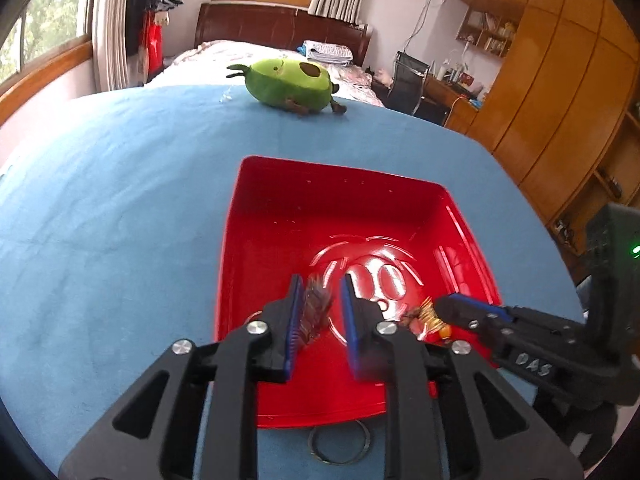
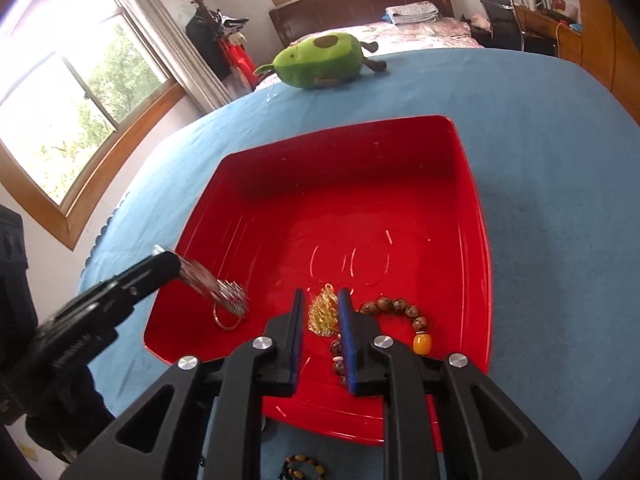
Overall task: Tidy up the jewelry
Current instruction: 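Lower the keychain and gold pendant into the red tin and open both tools, then grasp the silver bangle with the left tool while the right tool grasps the black bead necklace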
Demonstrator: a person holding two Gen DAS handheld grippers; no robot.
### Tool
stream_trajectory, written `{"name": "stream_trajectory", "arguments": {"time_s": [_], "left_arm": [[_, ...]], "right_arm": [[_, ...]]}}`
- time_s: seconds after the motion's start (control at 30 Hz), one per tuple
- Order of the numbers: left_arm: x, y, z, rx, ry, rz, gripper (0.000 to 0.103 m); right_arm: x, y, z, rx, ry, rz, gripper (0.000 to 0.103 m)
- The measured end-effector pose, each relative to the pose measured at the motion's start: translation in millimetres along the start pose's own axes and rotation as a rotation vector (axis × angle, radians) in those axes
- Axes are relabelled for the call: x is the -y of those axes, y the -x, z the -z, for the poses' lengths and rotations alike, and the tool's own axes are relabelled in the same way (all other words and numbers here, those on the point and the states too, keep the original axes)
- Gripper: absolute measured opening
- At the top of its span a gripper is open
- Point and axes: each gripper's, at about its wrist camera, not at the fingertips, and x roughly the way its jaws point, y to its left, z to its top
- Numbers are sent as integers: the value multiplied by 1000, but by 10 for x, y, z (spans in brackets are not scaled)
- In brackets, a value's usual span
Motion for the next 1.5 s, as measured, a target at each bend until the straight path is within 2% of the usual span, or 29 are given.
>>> {"name": "stream_trajectory", "arguments": {"time_s": [0.07, 0.13, 0.2, 0.33, 0.47, 0.53, 0.6, 0.67, 0.93, 1.03, 1.1, 1.23, 1.33, 1.5], "left_arm": [[9, 83, -14, 31, -15, -11, 44], [14, 197, -16, 52, -19, -1, 48], [19, 316, 2, 70, -28, 7, 48], [28, 437, 65, 74, -36, -31, 49], [57, 528, 259, 58, -59, -76, 73], [14, 608, 422, 48, -53, -89, 76], [-48, 634, 577, 8, -40, -115, 77], [-98, 626, 667, -13, -31, -109, 77], [-321, 374, 944, -123, 4, -123, 75], [-417, 378, 971, -116, 27, -154, 75], [-490, 382, 991, -107, 33, -176, 75], [-650, 281, 1050, -146, 63, -191, 75], [-705, 246, 1058, -163, 75, -185, 75], [-643, 291, 1060, -144, 41, -170, 75]], "right_arm": [[-11, 91, 6, 23, -1, 4, 18], [-26, 170, 18, 43, 4, 12, 18], [-22, 228, 44, 58, 0, 10, 18], [103, 332, 248, 99, -22, 22, 18], [109, 529, 277, 142, -20, 40, 19], [45, 581, 351, 129, -2, 33, 19], [-2, 577, 449, 108, 18, 4, 19], [-15, 536, 602, 79, 21, -24, 19], [42, 348, 845, 11, 17, -42, 19], [8, 250, 908, -33, 25, -78, 19], [9, 184, 932, -56, 24, -63, 19], [8, 126, 998, -77, 30, -46, 19], [18, 85, 1059, -92, 29, -55, 19], [58, 39, 1161, -123, 23, -77, 19]]}}
